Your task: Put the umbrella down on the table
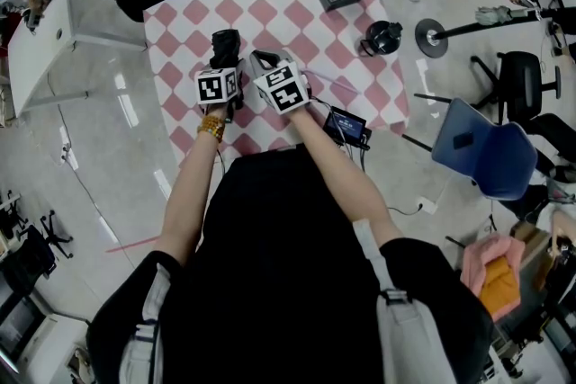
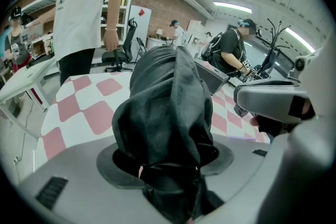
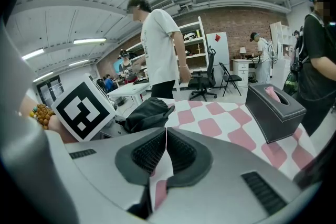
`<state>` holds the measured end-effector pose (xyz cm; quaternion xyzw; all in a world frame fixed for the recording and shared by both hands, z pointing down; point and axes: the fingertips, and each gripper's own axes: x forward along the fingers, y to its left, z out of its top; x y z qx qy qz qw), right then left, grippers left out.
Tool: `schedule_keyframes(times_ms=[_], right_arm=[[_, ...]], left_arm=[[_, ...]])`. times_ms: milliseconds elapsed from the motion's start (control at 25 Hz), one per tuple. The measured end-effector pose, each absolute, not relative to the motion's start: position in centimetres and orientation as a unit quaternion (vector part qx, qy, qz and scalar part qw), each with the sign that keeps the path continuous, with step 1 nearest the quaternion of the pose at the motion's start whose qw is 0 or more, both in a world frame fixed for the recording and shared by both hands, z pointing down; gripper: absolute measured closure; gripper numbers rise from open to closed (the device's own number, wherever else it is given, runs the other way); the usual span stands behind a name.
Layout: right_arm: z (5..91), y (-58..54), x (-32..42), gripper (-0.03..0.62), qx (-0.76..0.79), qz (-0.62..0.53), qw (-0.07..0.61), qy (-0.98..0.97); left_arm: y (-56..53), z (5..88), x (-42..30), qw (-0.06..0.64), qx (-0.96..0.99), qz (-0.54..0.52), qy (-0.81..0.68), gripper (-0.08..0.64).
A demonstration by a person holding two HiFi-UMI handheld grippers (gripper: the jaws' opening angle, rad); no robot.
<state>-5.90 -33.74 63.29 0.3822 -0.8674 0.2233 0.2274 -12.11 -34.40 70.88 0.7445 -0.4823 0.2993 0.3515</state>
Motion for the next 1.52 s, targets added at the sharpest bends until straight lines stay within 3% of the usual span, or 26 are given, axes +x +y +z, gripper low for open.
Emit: schedule_keyframes(times_ms=[1520], right_arm=[[63.8, -34.3, -5.9, 0.575, 0.384, 0.227, 0.229, -0.865]], left_arm=[[-34.6, 72.0, -12.5, 0.361, 0.738, 0.309, -0.48, 0.299]])
